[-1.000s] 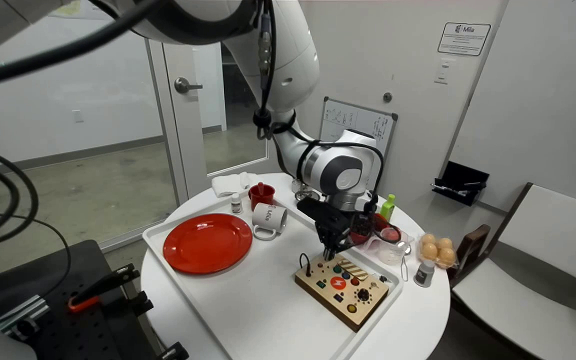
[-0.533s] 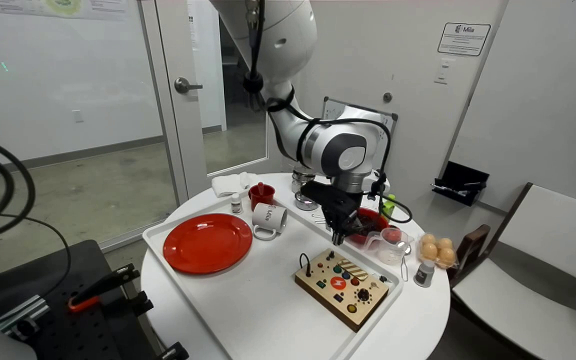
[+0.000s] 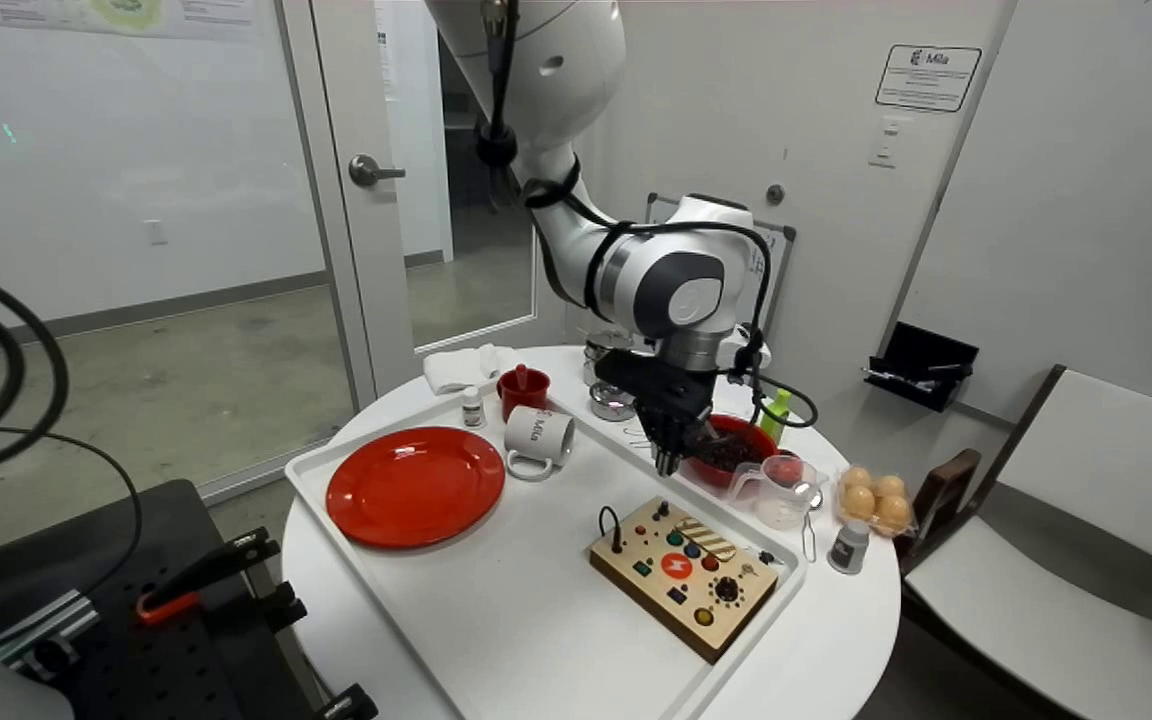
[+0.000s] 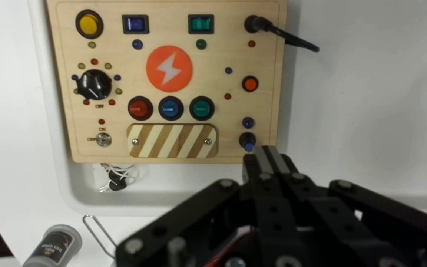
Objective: Push a button on the board
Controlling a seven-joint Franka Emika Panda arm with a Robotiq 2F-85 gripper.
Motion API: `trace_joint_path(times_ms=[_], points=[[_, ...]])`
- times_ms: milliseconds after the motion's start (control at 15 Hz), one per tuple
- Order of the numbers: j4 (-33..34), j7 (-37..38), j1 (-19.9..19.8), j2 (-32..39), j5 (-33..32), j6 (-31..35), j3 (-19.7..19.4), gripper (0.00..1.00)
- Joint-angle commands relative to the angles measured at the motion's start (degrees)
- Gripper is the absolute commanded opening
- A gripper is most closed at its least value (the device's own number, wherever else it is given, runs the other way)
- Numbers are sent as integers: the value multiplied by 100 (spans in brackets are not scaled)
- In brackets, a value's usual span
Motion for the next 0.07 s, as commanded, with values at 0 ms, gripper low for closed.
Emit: trace_joint_path(times_ms=[0], points=[[23,-12,3,12,10,-18,-8,1]])
